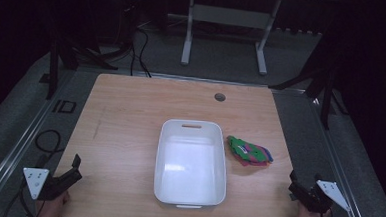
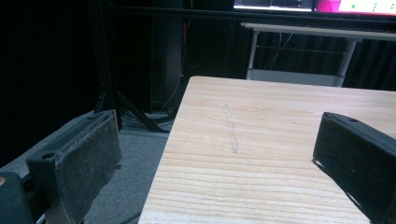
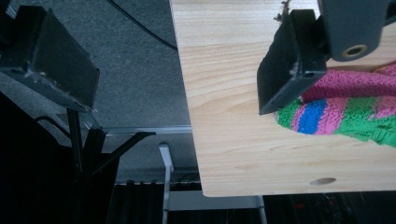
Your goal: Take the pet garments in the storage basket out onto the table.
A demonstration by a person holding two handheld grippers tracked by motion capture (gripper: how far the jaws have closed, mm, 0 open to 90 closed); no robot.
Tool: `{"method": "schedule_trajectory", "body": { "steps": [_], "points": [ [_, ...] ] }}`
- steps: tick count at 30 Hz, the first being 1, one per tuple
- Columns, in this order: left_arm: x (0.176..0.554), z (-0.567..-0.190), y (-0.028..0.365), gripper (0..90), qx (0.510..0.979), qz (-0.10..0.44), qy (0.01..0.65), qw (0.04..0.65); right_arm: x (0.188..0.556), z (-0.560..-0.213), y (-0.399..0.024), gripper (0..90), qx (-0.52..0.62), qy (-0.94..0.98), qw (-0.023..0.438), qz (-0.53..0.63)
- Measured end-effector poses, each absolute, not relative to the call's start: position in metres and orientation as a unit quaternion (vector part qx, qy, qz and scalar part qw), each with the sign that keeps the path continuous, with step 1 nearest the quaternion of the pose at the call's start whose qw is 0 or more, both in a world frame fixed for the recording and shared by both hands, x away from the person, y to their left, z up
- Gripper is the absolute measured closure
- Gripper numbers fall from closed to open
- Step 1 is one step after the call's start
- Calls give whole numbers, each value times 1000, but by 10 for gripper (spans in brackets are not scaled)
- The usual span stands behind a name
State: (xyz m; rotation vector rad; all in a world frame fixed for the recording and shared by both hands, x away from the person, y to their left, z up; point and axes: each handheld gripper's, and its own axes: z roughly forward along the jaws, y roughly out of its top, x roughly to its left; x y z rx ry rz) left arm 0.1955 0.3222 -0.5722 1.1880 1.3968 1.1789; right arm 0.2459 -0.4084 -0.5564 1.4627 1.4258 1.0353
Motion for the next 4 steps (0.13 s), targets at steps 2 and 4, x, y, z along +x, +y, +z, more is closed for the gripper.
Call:
{"method": "schedule_trajectory", "body": {
  "steps": [2, 4],
  "points": [
    [196, -572, 322, 14, 483, 480, 568, 462, 247, -556, -408, 132, 581, 571, 411, 410],
    [195, -572, 322, 14, 483, 480, 568, 462, 247, -556, -408, 132, 581, 572, 411, 408]
  ]
}}
